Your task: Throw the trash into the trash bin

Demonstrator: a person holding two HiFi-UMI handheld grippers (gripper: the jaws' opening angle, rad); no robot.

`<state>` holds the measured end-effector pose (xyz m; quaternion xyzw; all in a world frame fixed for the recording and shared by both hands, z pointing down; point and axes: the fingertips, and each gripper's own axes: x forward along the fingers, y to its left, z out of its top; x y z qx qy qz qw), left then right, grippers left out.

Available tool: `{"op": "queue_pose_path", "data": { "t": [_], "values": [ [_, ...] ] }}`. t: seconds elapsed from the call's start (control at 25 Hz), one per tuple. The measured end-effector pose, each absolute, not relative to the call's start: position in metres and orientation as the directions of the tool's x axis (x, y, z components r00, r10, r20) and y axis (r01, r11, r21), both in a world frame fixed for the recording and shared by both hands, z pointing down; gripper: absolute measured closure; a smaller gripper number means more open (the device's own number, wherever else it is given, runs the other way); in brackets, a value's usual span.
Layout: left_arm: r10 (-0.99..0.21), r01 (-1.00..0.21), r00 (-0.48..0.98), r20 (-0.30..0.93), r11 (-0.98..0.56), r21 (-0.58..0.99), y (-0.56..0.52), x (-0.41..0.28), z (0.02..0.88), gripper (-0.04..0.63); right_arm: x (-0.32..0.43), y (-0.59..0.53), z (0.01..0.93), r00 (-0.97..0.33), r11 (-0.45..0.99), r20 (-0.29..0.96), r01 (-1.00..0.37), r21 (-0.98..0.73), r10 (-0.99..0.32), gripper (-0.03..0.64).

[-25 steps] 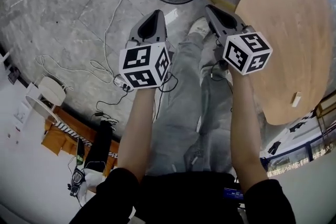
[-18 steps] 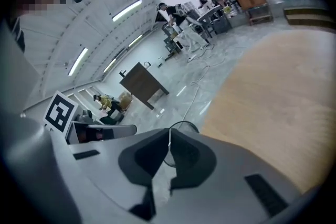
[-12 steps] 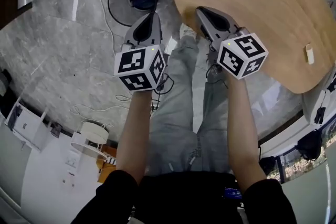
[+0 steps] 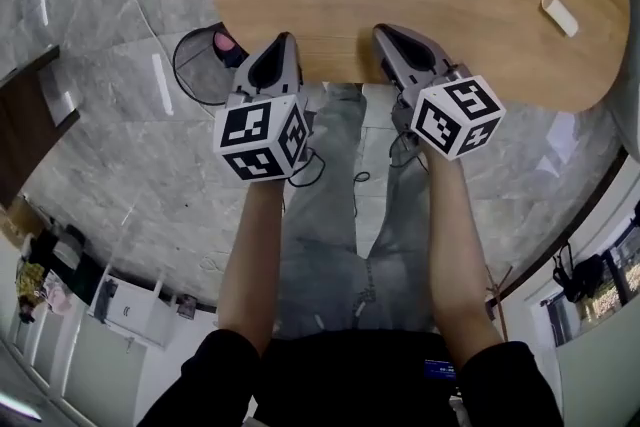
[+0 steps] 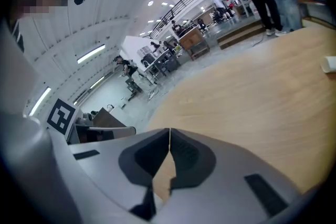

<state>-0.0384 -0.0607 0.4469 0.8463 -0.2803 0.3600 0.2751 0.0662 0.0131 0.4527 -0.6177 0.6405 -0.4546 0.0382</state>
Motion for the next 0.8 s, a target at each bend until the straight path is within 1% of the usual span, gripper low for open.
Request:
{"op": "queue_pose_path", "data": {
  "t": [0.2,0.52,0.8],
  "values": [
    [-0.212,-0.595,0.607,0.766,-0.761,0.26,-0.027,0.02,0.448,0.589,0.12,0.062,0.456,-0.122,-0.281,0.519,-0.725,-0.628,-0.846,0.603],
    [-0.118,-0.481,0.629,0.768,-0.835,0.266,0.043,0.112,0.45,0.589,0.207,0.152,0.462,0.022,-0.415,0.536,-0.66,-0.626,-0.844,0.603],
    [-0.065,-0.427,0.634,0.77,-0.86,0.279,0.099,0.177,0.454,0.589,0.278,0.218,0.466,0.109,-0.487,0.546,-0.617,-0.618,-0.831,0.603]
  ]
}}
